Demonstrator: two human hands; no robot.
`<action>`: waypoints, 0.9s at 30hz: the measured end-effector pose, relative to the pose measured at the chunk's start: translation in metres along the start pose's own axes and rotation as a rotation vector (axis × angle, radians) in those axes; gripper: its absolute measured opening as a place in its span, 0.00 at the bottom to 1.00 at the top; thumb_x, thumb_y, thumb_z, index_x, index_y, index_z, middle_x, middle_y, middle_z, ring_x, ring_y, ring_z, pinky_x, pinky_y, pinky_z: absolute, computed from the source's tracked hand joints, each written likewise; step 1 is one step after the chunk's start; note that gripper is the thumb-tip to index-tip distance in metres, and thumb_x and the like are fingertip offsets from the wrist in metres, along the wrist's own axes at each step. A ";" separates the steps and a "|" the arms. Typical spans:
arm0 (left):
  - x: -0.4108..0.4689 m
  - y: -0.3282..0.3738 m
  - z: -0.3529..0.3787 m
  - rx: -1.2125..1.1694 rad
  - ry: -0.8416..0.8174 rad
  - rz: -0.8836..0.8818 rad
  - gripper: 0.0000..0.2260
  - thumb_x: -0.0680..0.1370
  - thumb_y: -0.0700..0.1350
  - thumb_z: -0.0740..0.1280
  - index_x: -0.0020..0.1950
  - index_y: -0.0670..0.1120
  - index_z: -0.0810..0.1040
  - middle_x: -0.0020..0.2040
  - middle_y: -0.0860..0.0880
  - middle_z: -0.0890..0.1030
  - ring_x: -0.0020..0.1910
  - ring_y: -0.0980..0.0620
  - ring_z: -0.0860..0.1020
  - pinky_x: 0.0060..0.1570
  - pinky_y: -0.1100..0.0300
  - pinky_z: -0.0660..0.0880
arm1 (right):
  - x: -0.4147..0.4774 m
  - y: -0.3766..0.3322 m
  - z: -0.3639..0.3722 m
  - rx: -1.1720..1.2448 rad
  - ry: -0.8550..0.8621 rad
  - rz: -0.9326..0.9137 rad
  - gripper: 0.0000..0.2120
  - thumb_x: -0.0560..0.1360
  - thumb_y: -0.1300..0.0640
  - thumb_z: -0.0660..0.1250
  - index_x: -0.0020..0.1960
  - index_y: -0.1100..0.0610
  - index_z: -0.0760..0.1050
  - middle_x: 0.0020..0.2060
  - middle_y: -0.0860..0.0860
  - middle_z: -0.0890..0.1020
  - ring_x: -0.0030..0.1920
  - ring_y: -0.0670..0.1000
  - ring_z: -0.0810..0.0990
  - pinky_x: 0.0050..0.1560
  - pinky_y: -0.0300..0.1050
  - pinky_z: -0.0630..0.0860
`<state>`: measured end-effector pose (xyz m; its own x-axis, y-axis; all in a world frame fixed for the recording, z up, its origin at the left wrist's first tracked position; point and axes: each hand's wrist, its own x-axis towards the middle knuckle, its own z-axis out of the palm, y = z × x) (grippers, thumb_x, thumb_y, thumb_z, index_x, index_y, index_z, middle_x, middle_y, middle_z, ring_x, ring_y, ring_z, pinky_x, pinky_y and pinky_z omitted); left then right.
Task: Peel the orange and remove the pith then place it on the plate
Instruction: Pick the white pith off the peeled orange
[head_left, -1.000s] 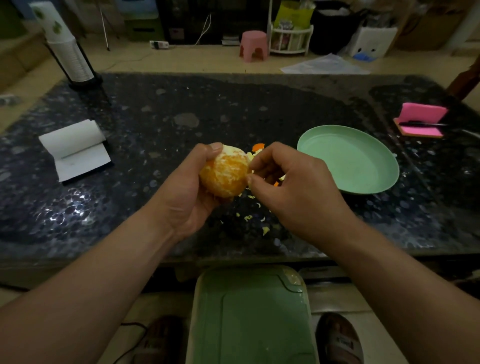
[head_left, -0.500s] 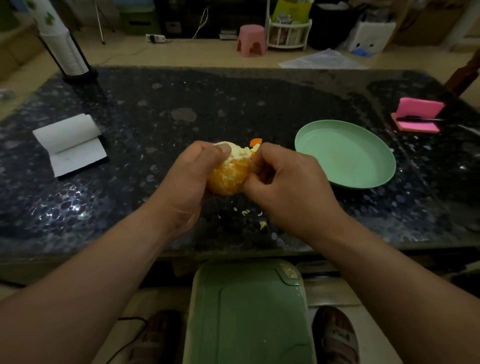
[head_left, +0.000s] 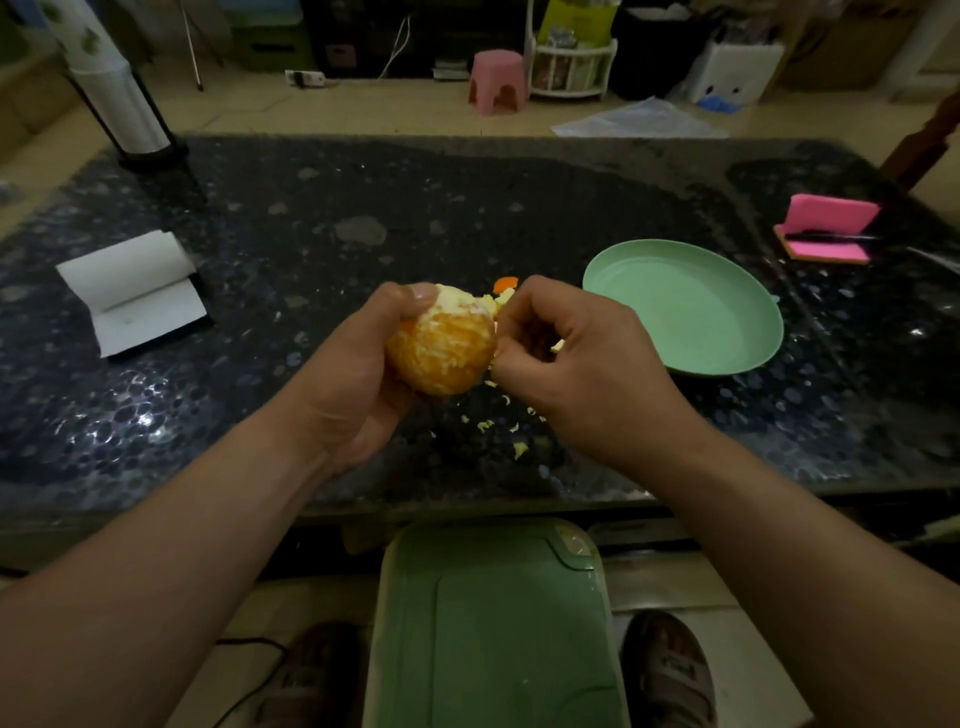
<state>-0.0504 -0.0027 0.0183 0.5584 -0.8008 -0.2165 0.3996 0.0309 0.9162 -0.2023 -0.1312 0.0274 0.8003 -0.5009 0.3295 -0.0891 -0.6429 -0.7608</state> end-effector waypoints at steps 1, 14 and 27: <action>-0.001 0.000 0.000 -0.006 0.005 -0.004 0.20 0.74 0.54 0.67 0.62 0.46 0.81 0.54 0.46 0.86 0.47 0.49 0.84 0.37 0.57 0.80 | 0.000 0.001 -0.001 0.009 -0.001 0.010 0.07 0.77 0.59 0.73 0.43 0.50 0.77 0.34 0.47 0.81 0.35 0.48 0.79 0.38 0.48 0.78; 0.003 -0.002 -0.002 0.054 0.050 0.006 0.15 0.78 0.54 0.69 0.61 0.48 0.82 0.52 0.47 0.87 0.45 0.50 0.84 0.38 0.57 0.79 | -0.001 0.003 -0.001 -0.170 0.042 -0.095 0.02 0.80 0.53 0.74 0.52 0.49 0.82 0.39 0.42 0.83 0.39 0.46 0.81 0.41 0.52 0.81; 0.007 -0.010 0.000 0.205 0.099 0.078 0.19 0.71 0.55 0.71 0.56 0.45 0.79 0.44 0.49 0.85 0.42 0.51 0.82 0.38 0.53 0.80 | 0.000 0.006 0.008 -0.416 0.074 -0.178 0.04 0.79 0.53 0.72 0.47 0.52 0.83 0.36 0.46 0.82 0.35 0.49 0.79 0.37 0.51 0.79</action>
<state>-0.0506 -0.0087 0.0073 0.6546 -0.7377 -0.1655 0.2026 -0.0397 0.9785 -0.1981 -0.1308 0.0187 0.7813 -0.3919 0.4858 -0.1967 -0.8933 -0.4042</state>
